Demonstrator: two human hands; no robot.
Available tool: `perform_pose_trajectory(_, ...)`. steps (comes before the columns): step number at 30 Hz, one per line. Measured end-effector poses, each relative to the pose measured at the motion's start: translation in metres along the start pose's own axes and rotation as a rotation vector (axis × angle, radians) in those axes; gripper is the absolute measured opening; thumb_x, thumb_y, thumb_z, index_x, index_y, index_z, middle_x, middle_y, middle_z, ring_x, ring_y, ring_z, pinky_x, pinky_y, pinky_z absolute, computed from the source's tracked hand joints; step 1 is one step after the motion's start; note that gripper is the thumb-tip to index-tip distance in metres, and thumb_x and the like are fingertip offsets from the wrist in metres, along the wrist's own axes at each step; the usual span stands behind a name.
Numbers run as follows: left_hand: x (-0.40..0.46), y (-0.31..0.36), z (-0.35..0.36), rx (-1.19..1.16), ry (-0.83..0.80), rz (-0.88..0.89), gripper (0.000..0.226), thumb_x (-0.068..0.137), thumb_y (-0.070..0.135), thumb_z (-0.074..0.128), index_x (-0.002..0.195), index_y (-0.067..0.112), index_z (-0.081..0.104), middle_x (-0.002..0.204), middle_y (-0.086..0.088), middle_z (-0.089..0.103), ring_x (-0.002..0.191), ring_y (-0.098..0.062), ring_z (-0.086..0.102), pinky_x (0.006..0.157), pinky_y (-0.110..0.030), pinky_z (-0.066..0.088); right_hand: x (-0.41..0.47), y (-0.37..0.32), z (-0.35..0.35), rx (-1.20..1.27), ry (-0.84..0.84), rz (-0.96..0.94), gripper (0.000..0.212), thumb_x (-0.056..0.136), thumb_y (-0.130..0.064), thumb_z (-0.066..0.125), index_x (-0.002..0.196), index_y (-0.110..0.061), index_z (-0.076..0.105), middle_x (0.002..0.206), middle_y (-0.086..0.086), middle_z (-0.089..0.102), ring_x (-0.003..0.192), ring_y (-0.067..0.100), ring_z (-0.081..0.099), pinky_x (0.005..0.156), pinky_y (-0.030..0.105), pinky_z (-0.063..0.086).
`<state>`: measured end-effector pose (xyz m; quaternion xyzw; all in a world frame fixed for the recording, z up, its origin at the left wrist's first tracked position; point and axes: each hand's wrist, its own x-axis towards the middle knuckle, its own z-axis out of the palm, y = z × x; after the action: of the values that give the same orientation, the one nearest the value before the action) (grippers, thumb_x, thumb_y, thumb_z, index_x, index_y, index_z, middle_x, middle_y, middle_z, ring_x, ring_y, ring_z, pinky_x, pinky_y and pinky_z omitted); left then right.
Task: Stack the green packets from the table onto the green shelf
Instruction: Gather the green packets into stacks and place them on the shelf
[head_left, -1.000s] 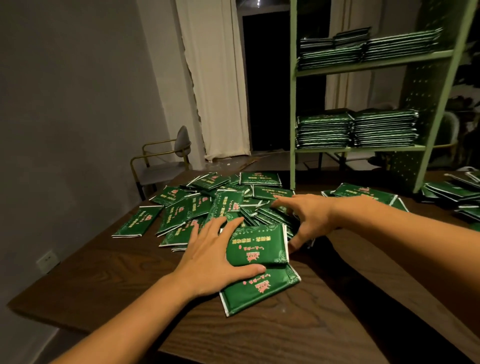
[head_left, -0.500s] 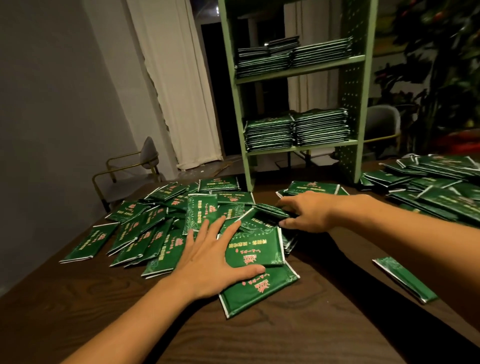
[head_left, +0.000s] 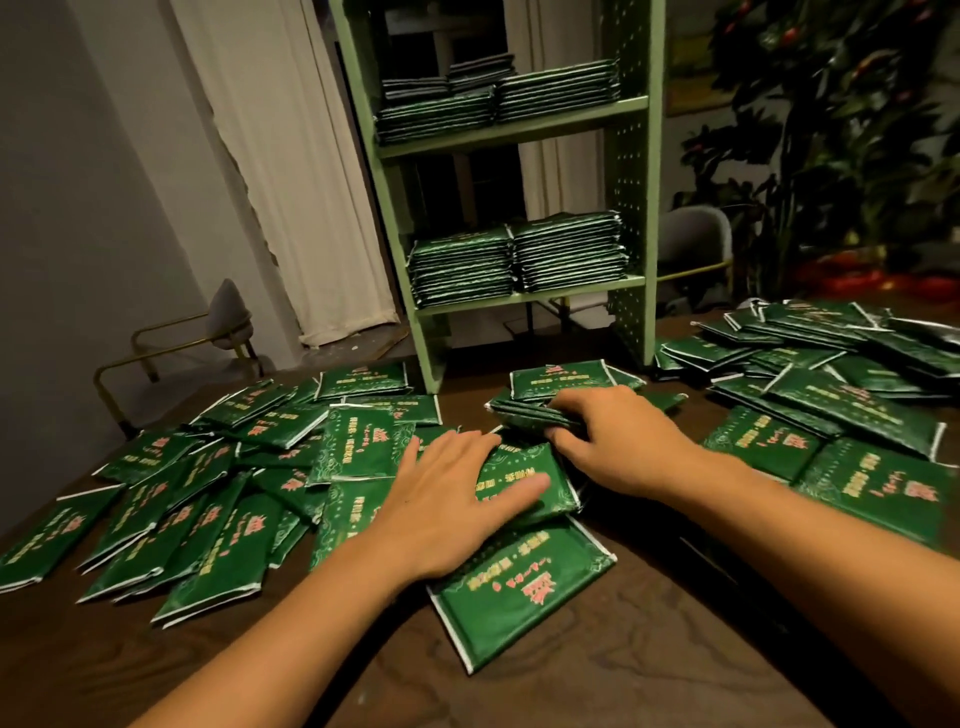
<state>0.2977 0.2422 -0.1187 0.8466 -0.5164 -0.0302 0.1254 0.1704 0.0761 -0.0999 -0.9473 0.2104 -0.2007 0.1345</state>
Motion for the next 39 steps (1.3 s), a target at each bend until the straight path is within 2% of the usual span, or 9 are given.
perform_pose_trajectory(8,0.019,0.002,0.007,-0.263,0.213,-0.066,0.04,0.093,0.065,0.049,0.121,0.039,0.06,0.114,0.019,0.06,0.114,-0.01,0.047,0.114,-0.043,0.033,-0.005,0.004,0.01,0.003,0.182,-0.087,0.017,0.093,-0.032,0.063,0.108,-0.03,0.07,0.089,-0.008,0.073,0.085,0.016,0.066,0.07,0.034,0.054)
perform_pose_trajectory(13,0.02,-0.006,0.008,-0.448,0.286,0.03,0.056,0.089,0.079,0.031,0.089,0.034,0.065,0.095,0.011,0.066,0.096,-0.019,0.058,0.088,-0.043,0.047,-0.005,0.004,0.009,0.156,0.296,-0.12,0.022,0.086,-0.017,0.073,0.106,-0.025,0.074,0.098,-0.009,0.073,0.093,0.013,0.065,0.084,0.035,0.053)
perform_pose_trajectory(16,0.023,-0.008,-0.001,-0.63,0.328,-0.073,0.085,0.081,0.09,0.018,0.09,0.02,0.066,0.104,-0.011,0.072,0.099,-0.026,0.064,0.096,-0.046,0.047,-0.005,-0.001,0.01,0.214,0.374,-0.269,0.031,0.076,-0.002,0.077,0.101,-0.019,0.071,0.099,-0.007,0.069,0.097,0.016,0.061,0.087,0.042,0.051)
perform_pose_trajectory(19,0.021,-0.006,-0.011,-0.886,0.272,-0.209,0.098,0.065,0.102,0.031,0.093,0.018,0.073,0.107,0.0,0.074,0.101,-0.018,0.068,0.105,-0.049,0.047,-0.007,-0.012,0.009,0.206,0.417,-0.405,0.036,0.069,0.007,0.075,0.097,-0.015,0.068,0.105,-0.005,0.063,0.105,0.018,0.055,0.088,0.038,0.047)
perform_pose_trajectory(23,0.015,-0.005,-0.01,-0.99,0.333,-0.185,0.085,0.067,0.075,0.067,0.086,-0.007,0.055,0.079,-0.012,0.058,0.073,-0.022,0.049,0.076,-0.044,0.046,-0.005,-0.015,0.01,0.123,0.349,-0.445,0.043,0.066,-0.001,0.079,0.102,-0.02,0.067,0.121,-0.005,0.057,0.122,0.017,0.046,0.1,0.039,0.043)
perform_pose_trajectory(27,0.011,-0.007,-0.013,-1.148,0.356,-0.24,0.044,0.088,0.038,0.075,0.121,0.009,0.064,0.108,-0.016,0.075,0.094,-0.026,0.074,0.092,-0.05,0.057,-0.012,-0.004,0.011,0.188,0.17,-0.325,0.057,0.071,-0.038,0.085,0.122,-0.031,0.061,0.142,-0.009,0.041,0.137,0.01,0.034,0.114,0.036,0.032)
perform_pose_trajectory(30,0.009,-0.006,-0.013,-1.204,0.371,-0.233,0.021,0.096,0.011,0.065,0.117,0.011,0.06,0.098,-0.011,0.078,0.089,-0.029,0.076,0.084,-0.046,0.061,-0.017,-0.003,0.006,0.395,0.187,-0.17,0.067,0.075,-0.054,0.079,0.132,-0.031,0.05,0.135,-0.016,0.043,0.124,-0.004,0.043,0.102,0.013,0.037)
perform_pose_trajectory(33,0.009,-0.006,-0.014,-1.254,0.387,-0.208,0.029,0.093,-0.003,0.065,0.116,0.013,0.057,0.096,-0.009,0.078,0.088,-0.03,0.076,0.081,-0.047,0.061,-0.015,-0.004,0.001,0.507,0.202,0.057,0.07,0.08,-0.05,0.076,0.138,-0.03,0.041,0.128,-0.018,0.05,0.097,-0.007,0.052,0.081,0.011,0.041)
perform_pose_trajectory(39,0.009,-0.004,-0.014,-1.269,0.398,-0.151,0.045,0.085,-0.015,0.067,0.115,0.017,0.06,0.102,-0.003,0.077,0.091,-0.026,0.076,0.079,-0.043,0.063,-0.01,-0.001,0.001,0.844,0.006,0.115,0.047,0.08,-0.02,0.081,0.122,-0.023,0.062,0.108,-0.003,0.076,0.097,0.011,0.073,0.091,0.038,0.059)
